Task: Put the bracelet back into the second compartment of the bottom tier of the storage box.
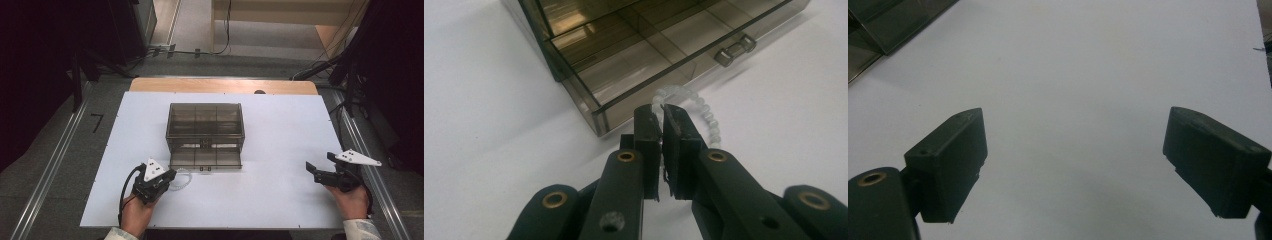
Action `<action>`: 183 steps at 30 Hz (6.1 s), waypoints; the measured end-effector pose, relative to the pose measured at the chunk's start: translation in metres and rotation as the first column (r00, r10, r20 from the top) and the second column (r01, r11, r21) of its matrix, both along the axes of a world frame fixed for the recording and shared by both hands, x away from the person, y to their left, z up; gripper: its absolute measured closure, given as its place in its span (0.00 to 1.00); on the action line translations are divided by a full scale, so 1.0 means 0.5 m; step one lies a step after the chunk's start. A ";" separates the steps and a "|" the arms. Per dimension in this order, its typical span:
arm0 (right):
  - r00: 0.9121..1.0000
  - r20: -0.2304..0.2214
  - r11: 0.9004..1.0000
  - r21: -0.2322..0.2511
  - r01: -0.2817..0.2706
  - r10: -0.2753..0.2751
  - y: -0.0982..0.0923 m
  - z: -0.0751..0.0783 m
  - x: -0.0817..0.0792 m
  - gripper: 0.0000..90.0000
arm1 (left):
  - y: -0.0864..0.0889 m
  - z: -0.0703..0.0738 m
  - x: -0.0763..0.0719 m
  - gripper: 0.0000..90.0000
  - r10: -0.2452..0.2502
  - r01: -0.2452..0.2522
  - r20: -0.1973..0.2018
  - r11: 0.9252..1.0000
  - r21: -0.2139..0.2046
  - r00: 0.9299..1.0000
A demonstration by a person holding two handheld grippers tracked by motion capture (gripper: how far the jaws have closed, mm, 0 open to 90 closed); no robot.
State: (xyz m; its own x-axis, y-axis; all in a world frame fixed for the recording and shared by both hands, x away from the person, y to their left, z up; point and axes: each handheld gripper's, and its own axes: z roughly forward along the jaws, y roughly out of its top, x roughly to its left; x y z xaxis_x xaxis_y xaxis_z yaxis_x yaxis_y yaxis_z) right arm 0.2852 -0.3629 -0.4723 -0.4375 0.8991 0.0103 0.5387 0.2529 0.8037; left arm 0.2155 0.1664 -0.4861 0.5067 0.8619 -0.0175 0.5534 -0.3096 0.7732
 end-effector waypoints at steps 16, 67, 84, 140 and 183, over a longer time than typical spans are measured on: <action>1.000 0.000 1.000 -0.001 -0.001 0.001 0.000 0.000 0.000 0.10 | -0.002 0.026 -0.012 0.96 0.005 -0.002 0.046 0.999 -0.054 0.999; 1.000 -0.001 1.000 0.001 -0.002 0.002 -0.001 0.000 0.000 0.10 | -0.048 0.092 -0.002 0.96 -0.027 0.047 0.151 0.990 -0.134 0.988; 1.000 -0.001 1.000 0.004 -0.002 0.002 -0.001 0.000 0.000 0.10 | -0.067 0.097 0.024 0.96 -0.027 0.049 0.160 0.990 -0.131 0.987; 1.000 0.000 1.000 0.002 -0.007 0.007 -0.001 0.000 0.001 0.10 | -0.127 0.077 0.093 0.96 -0.064 0.086 0.171 0.988 -0.126 0.983; 1.000 0.000 1.000 0.005 -0.005 0.005 -0.002 0.001 0.000 0.10 | -0.155 0.044 0.119 0.95 -0.092 0.105 0.141 0.991 -0.087 0.986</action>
State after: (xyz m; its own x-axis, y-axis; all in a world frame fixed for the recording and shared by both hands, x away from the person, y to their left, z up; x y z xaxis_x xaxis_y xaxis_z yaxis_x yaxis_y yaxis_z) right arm 0.2854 -0.3639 -0.4720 -0.4422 0.8968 0.0154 0.5376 0.2513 0.8049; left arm 0.2748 0.0888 -0.4641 0.5922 0.8055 -0.0213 0.4116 -0.2797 0.8674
